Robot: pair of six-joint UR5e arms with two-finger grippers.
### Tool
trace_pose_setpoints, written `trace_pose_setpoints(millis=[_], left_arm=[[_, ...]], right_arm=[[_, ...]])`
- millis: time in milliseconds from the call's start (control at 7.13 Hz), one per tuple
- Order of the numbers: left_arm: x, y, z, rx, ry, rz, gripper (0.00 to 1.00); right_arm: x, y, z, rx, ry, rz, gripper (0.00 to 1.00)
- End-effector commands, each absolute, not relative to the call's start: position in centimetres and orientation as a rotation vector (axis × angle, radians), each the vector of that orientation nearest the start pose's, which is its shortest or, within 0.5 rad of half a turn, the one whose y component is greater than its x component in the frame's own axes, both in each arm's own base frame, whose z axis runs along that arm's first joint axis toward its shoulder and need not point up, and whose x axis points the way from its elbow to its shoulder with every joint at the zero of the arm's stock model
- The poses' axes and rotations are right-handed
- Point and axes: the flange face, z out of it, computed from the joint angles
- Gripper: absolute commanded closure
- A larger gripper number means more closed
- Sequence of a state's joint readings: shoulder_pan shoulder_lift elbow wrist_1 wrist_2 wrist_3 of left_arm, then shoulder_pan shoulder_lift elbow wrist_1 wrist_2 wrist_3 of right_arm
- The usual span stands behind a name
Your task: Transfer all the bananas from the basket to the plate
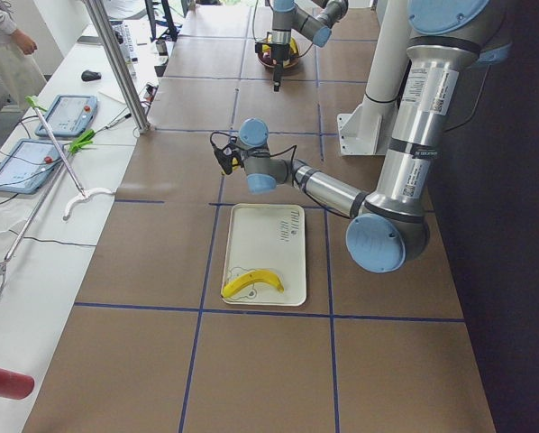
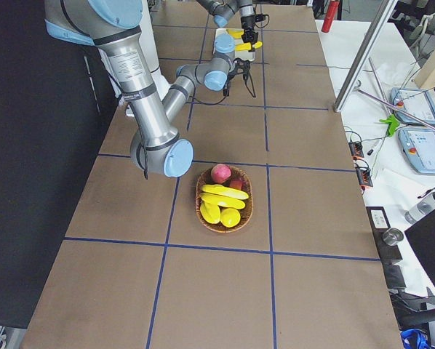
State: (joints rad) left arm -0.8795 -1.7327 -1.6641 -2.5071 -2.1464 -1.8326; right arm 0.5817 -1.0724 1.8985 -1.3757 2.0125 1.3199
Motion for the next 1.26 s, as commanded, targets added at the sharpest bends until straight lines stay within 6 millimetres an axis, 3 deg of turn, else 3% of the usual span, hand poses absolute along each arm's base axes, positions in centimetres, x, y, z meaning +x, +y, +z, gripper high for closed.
trace_pose_setpoints(millis=[0, 281, 421, 561, 702, 842, 982, 1122], left_arm=[[23.6, -47.2, 50.6, -0.038, 1.147, -0.605, 1.0], [19.5, -47.3, 55.8, -0.032, 0.977, -0.618, 1.0], [18.8, -46.6, 58.7, -0.049, 0.905, -0.595, 1.0], [18.6, -46.3, 61.8, -0.062, 0.856, -0.607, 0.98], [18.7, -47.0, 63.4, -0.022, 0.806, -0.639, 0.94], [18.6, -47.1, 63.6, -0.016, 0.8, -0.637, 0.72], [18.7, -47.2, 63.4, -0.012, 0.8, -0.638, 0.29], [18.4, -47.3, 62.8, -0.007, 0.811, -0.637, 0.01]], right_arm=[[-43.2, -42.7, 24.1, 0.047, -0.92, 0.023, 0.0], [-40.1, -42.4, 24.9, 0.043, -0.841, -0.028, 0.0], [-38.4, -41.3, 25.6, 0.056, -0.817, -0.079, 0.0], [-37.9, -40.9, 26.3, 0.053, -0.81, -0.079, 0.0], [-37.9, -40.9, 26.1, 0.054, -0.813, -0.08, 0.0], [-37.9, -40.9, 26.0, 0.059, -0.815, -0.08, 0.0], [-37.6, -40.7, 25.9, 0.063, -0.818, -0.08, 0.0], [-37.3, -40.5, 25.5, 0.069, -0.825, -0.082, 0.0]])
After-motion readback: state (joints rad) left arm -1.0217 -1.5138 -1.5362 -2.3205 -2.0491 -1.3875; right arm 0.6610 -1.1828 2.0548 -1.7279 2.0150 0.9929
